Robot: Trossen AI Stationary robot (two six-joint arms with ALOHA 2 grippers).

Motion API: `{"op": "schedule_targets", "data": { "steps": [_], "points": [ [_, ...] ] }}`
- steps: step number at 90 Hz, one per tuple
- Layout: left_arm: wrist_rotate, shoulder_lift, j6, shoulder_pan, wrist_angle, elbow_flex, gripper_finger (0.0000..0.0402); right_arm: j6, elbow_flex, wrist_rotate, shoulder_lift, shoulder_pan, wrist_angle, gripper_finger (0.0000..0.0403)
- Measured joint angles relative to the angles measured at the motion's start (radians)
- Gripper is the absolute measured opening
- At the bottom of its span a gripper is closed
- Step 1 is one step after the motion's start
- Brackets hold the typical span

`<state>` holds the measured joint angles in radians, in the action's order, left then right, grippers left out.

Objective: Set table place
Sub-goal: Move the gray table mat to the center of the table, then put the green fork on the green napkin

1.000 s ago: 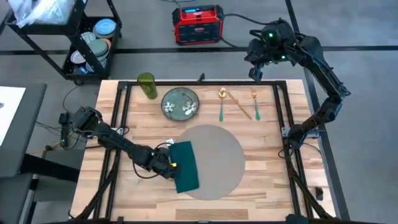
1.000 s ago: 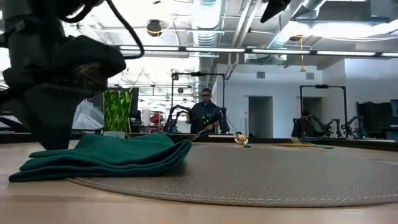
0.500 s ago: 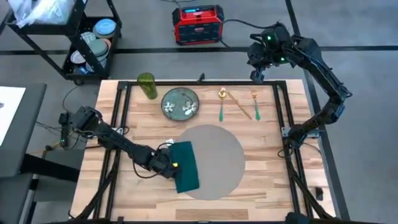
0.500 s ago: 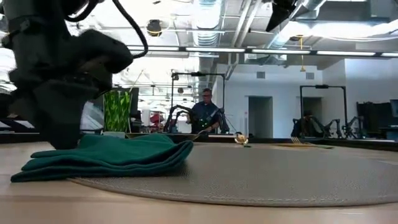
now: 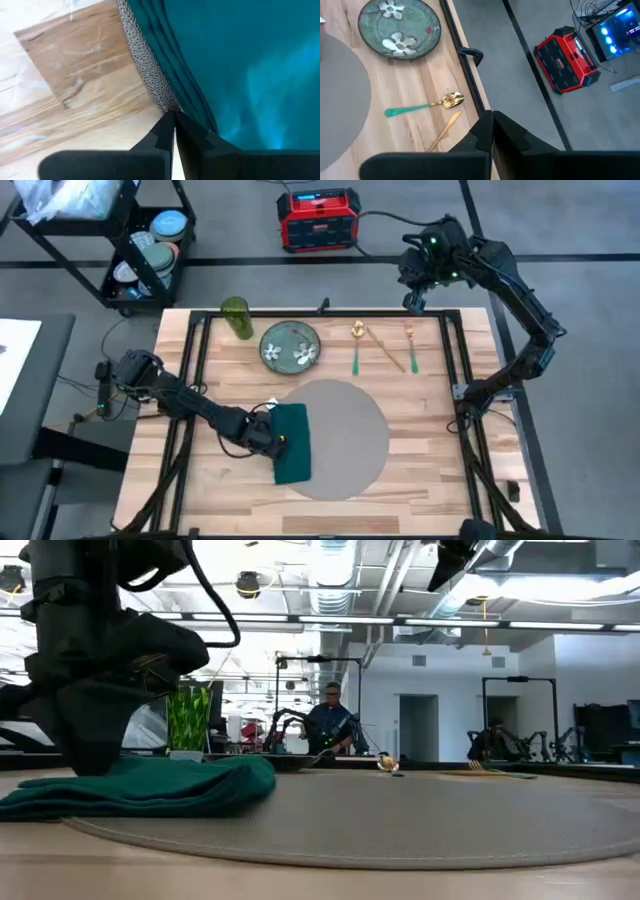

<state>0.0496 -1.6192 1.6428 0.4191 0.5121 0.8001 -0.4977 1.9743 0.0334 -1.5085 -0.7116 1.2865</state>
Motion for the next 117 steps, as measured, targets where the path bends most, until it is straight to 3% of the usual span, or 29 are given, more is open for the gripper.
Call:
{"op": "schedule_targets", "data": {
  "steps": [47, 60, 73, 85, 102, 117],
  "points": [
    [0.003, 0.057, 0.124, -0.003, 0.144, -0.005, 0.0, 0.0, 0.0, -0.01, -0.001, 0.0, 0.019, 0.0],
    [0.013, 0.057, 0.131, -0.004, 0.207, 0.03, 0.0, 0.012, 0.0, -0.095, -0.001, -0.005, 0.026, 0.0001],
    [0.031, 0.14, 0.112, -0.01, 0.315, 0.088, 0.0, 0.03, -0.031, -0.135, 0.0, -0.005, 0.013, 0.0026],
    [0.091, 0.247, 0.073, -0.006, 0.362, 0.108, 0.0, 0.062, -0.17, -0.035, 0.0, -0.069, 0.033, 0.0065],
    [0.198, 0.389, 0.017, -0.014, 0.519, 0.11, 0.0, 0.158, -0.48, -0.047, 0.0, -0.276, -0.02, 0.0092],
    [0.257, 0.48, -0.084, -0.042, 0.671, 0.11, 0.0021, 0.345, -0.75, -0.182, -0.002, -0.411, -0.202, 0.0093]
  ]
}}
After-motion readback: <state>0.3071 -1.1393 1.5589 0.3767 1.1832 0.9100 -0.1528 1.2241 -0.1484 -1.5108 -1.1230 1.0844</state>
